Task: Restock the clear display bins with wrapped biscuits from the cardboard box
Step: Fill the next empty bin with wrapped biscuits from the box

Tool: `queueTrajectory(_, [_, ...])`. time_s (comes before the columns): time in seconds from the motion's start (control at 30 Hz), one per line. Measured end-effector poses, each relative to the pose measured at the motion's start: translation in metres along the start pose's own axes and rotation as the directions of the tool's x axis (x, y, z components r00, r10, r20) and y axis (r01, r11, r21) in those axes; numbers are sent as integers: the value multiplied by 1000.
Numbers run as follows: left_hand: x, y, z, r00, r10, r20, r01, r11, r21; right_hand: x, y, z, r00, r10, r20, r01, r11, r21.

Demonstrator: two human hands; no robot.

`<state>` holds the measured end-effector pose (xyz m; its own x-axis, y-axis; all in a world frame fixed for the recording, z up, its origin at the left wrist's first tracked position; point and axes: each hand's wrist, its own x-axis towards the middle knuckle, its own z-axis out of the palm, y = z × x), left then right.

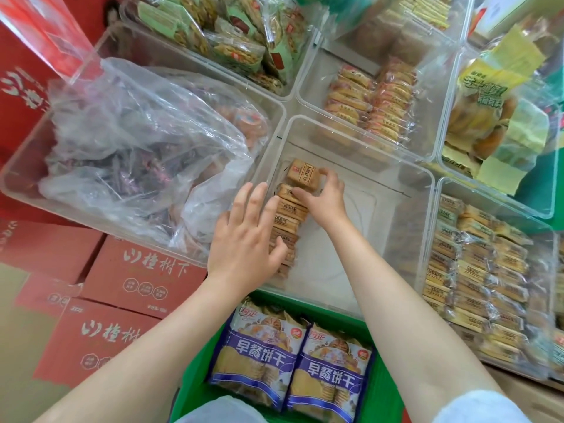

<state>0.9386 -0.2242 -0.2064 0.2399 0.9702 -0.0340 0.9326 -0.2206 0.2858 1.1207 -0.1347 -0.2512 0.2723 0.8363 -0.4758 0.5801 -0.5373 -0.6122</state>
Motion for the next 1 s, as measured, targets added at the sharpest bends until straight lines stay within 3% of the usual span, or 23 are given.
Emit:
queueTrajectory(0.07, [0, 0, 0, 1000, 0, -3, 0, 1000, -5, 7, 2, 4, 996, 82, 24, -83, 994, 67])
queueTrajectory(0.3, [0, 0, 1, 1000, 1, -8, -1, 1000, -11, 24, -5, -7, 978, 124, 167, -141, 986, 93])
queueTrajectory(0.47, [0, 0, 1, 1000, -2, -4, 2, 1000, -5, 29, -6, -7, 968, 78, 239, -93, 994, 50])
queueTrajectory(0.57, [0, -1, 1, 1000, -3, -6, 3, 1000, -5, 31, -9, -8, 978, 31, 205, -41, 998, 43])
queueTrajectory(0.73, [-1, -1, 1, 1000, -2, -9, 2, 1000, -4, 26, -15, -13, 996, -92, 2, 92, 996, 10])
queueTrajectory(0.83, [-1, -1, 2, 1000, 2, -22, -2, 1000, -9, 18, -9, -18, 988, -134, 73, 142, 982, -127])
queueTrajectory(1.0, [-1, -1, 2, 1000, 1, -23, -1, 1000, -28, -4, 2, -16, 985, -32, 168, 48, 995, -89])
